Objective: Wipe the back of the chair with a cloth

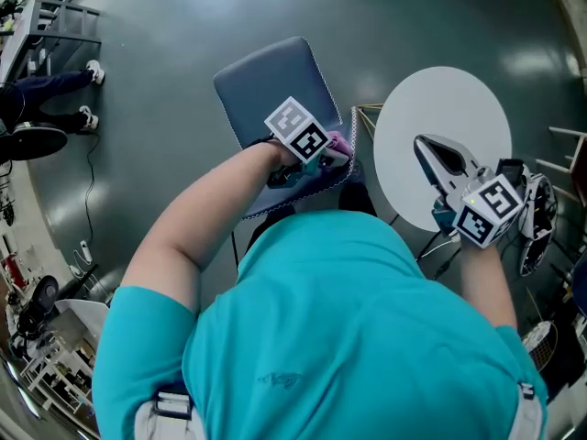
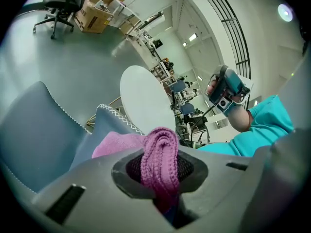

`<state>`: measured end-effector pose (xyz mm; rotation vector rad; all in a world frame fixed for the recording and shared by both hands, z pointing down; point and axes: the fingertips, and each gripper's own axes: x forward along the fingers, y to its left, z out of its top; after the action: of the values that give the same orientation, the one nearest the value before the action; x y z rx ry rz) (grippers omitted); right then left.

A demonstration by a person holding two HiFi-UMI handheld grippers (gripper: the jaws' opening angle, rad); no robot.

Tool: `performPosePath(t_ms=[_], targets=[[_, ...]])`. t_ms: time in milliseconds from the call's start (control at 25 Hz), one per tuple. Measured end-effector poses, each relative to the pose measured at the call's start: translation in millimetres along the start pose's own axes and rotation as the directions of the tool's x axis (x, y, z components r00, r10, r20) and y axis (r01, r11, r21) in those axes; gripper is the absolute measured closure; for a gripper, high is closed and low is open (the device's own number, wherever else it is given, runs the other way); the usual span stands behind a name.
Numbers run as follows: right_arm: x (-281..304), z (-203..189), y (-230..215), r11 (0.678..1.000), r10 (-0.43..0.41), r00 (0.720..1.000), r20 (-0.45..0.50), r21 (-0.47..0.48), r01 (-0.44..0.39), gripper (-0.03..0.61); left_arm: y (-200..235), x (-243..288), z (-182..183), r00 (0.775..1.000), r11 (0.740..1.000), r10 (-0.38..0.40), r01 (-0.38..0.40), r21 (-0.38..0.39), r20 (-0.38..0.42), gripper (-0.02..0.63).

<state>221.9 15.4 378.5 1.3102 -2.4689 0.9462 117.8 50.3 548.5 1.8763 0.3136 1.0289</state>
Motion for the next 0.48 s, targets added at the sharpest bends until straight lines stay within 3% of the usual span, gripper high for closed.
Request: performPosePath(t_ms=[320,480], targets=[[-12,-6,-25,0.999,-0.035,0.999,-0.008,0.025,0.035,0.586,36,13,28,0.998,0.998,0.033,-0.030,-0.057,0.048,0.555],[-14,-10,-34,0.998,-0.046,0.999,-0.016,0.036,0.046,0.586,68,16,37,0.993,0.991,0.109,-0.104,-0.082,0.055,0.555]])
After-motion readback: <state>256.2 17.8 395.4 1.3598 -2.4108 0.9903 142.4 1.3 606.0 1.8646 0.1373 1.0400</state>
